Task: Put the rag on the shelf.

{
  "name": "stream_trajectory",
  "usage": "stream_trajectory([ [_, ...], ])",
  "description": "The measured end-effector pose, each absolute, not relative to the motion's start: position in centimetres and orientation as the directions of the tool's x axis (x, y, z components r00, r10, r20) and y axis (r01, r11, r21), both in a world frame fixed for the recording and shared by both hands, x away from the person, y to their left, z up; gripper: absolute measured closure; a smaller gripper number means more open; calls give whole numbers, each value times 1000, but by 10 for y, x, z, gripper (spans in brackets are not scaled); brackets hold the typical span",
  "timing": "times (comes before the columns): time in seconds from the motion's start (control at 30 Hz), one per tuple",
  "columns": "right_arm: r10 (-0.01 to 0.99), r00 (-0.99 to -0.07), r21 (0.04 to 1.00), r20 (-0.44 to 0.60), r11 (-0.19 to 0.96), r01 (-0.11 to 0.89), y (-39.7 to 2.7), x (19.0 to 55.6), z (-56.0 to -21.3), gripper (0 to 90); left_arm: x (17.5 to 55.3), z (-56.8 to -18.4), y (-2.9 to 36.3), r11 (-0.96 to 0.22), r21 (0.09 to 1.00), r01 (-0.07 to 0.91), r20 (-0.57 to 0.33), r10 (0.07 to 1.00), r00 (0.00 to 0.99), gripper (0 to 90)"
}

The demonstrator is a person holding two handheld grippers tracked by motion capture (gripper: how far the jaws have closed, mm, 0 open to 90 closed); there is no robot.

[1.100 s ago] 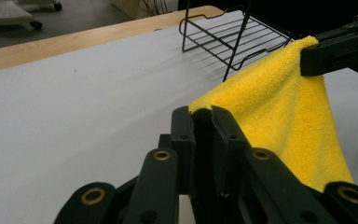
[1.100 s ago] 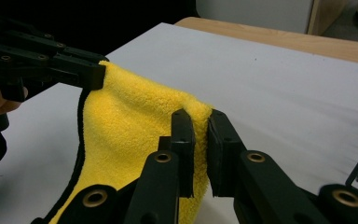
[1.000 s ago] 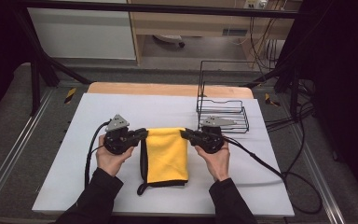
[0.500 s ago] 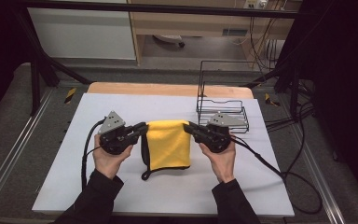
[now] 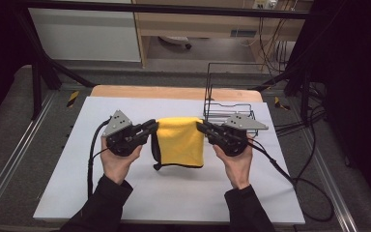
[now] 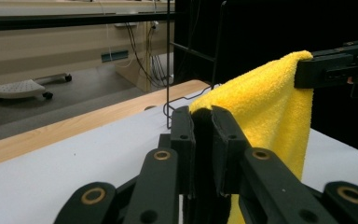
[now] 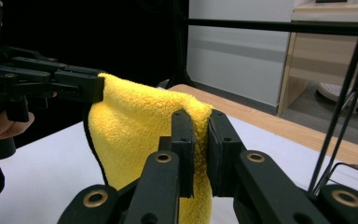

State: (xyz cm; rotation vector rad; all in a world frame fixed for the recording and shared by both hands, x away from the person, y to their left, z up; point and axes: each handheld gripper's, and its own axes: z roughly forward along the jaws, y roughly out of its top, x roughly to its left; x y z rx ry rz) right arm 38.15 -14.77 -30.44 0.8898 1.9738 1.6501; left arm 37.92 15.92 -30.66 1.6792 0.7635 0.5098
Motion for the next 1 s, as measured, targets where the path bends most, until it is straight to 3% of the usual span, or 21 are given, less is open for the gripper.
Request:
stream_trajectory([
  [1.0,800,-599,998,10,29,55,-203,369,-253,832,400,-260,97,-32,994,107,-58,672,738,801],
])
